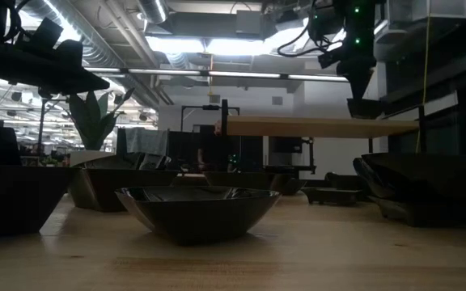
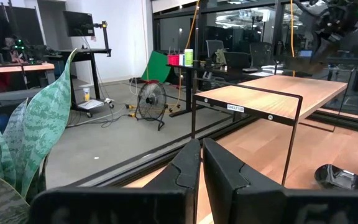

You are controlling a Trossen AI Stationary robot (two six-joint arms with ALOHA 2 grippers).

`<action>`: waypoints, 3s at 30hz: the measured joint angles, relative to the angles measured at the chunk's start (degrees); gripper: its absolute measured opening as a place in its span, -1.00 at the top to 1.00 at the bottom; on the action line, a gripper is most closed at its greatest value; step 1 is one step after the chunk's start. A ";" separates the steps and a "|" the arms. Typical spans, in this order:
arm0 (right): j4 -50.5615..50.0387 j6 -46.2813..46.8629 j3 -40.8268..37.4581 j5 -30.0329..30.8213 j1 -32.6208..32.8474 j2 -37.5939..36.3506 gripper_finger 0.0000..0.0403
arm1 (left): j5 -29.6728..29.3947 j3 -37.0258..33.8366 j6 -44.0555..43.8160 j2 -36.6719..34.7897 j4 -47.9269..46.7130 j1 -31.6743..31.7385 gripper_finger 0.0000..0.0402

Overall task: Pick & Place Mini shaped plates
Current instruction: Put the black distorted square plate on the shelf, then stack the black distorted square plate on top of the black distorted square plate on the shelf

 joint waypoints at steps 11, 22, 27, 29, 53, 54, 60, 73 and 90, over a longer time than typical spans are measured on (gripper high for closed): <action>0.14 1.37 0.00 -2.34 0.00 0.00 0.97 | 0.00 0.01 0.00 0.00 0.00 0.00 0.92; 0.69 1.37 0.00 -3.34 0.02 0.00 0.97 | -0.02 -0.01 0.00 0.00 0.00 0.02 0.92; 0.71 1.22 0.00 -4.00 0.04 0.00 0.97 | -0.01 0.01 0.00 -0.01 0.00 0.00 0.92; 0.72 1.19 0.00 -3.99 0.04 0.00 0.97 | 0.00 0.01 0.00 -0.01 0.00 0.02 0.92; 4.14 -1.54 -5.49 -4.38 -0.13 -0.02 0.85 | 0.00 0.01 0.00 0.00 0.00 0.00 0.92; 4.14 -1.58 -5.49 -4.42 -0.13 -0.02 0.83 | 0.00 0.01 0.00 0.00 0.00 0.02 0.92; 4.13 -1.82 -5.47 -4.42 -0.13 -0.02 0.71 | -0.02 0.01 0.00 0.00 0.02 0.00 0.92; 3.78 -2.11 0.58 -12.09 -0.13 -0.04 0.58 | -0.02 0.01 0.00 0.00 0.00 0.02 0.92; 6.31 -2.53 2.51 -13.19 4.36 -1.28 0.58 | 0.00 0.00 0.00 -0.01 0.00 0.02 0.92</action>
